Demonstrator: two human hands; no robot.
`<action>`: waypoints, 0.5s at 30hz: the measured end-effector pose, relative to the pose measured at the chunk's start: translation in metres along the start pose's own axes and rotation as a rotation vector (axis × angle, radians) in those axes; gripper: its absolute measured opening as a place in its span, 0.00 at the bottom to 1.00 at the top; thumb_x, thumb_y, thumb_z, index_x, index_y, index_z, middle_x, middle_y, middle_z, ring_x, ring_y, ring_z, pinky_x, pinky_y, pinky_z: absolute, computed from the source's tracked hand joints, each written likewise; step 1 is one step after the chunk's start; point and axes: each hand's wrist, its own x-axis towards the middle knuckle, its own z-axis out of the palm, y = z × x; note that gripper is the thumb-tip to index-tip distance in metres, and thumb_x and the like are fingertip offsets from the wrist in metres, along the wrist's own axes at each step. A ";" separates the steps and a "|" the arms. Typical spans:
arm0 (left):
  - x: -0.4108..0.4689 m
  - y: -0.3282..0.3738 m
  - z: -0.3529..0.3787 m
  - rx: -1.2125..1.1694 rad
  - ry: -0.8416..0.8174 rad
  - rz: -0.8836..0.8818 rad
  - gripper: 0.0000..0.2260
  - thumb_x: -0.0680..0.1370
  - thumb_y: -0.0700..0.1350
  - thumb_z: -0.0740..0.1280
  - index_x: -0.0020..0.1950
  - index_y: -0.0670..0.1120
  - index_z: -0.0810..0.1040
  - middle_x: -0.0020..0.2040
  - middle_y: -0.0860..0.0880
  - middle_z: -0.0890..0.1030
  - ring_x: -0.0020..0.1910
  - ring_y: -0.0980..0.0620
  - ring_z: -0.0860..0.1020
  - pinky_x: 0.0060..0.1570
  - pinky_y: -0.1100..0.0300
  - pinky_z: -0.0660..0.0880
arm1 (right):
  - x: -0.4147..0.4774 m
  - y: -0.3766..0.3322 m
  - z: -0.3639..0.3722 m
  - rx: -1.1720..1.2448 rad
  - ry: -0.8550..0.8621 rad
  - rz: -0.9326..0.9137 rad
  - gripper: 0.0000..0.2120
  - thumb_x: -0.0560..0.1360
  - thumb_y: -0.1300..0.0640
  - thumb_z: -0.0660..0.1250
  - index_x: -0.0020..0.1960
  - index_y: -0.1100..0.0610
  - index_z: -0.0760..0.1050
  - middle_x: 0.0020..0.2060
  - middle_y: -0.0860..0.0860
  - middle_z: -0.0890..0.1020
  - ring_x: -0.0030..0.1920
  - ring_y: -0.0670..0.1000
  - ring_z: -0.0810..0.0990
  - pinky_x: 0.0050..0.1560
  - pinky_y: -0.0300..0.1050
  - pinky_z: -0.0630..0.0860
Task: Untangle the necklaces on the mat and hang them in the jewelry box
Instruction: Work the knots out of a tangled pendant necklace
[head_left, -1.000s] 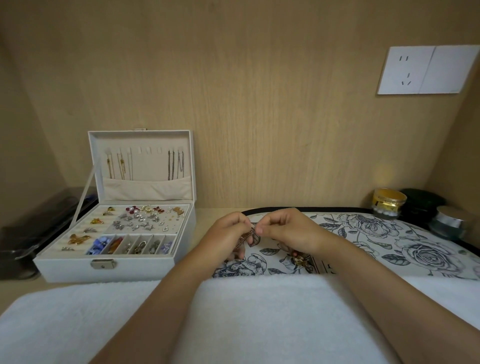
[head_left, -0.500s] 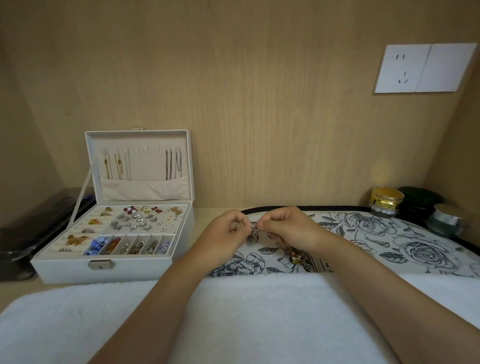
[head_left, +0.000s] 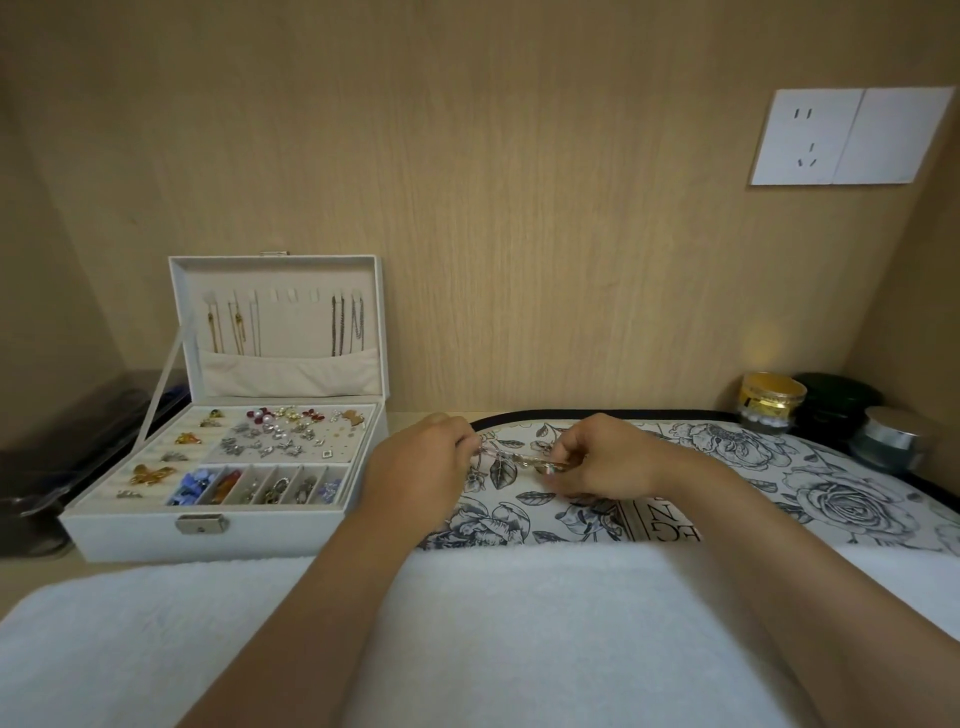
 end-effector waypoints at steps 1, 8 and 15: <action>0.001 -0.002 -0.001 0.036 0.025 -0.022 0.12 0.83 0.53 0.58 0.53 0.53 0.80 0.50 0.56 0.79 0.47 0.54 0.77 0.42 0.58 0.70 | 0.001 0.002 -0.001 0.010 0.014 0.008 0.07 0.75 0.51 0.74 0.41 0.54 0.84 0.33 0.46 0.85 0.29 0.40 0.76 0.35 0.35 0.71; 0.001 -0.011 0.008 0.178 -0.064 -0.021 0.11 0.82 0.52 0.60 0.52 0.52 0.83 0.48 0.51 0.79 0.46 0.51 0.76 0.45 0.55 0.76 | 0.003 0.005 -0.004 0.007 0.034 0.046 0.03 0.75 0.53 0.73 0.44 0.50 0.84 0.34 0.42 0.83 0.28 0.37 0.75 0.34 0.33 0.70; 0.004 -0.012 0.011 0.354 -0.109 -0.013 0.07 0.79 0.42 0.65 0.51 0.49 0.82 0.47 0.49 0.79 0.48 0.49 0.76 0.51 0.53 0.76 | 0.000 0.012 -0.014 -0.252 0.041 0.054 0.02 0.73 0.53 0.73 0.44 0.47 0.81 0.39 0.41 0.81 0.42 0.43 0.79 0.43 0.37 0.73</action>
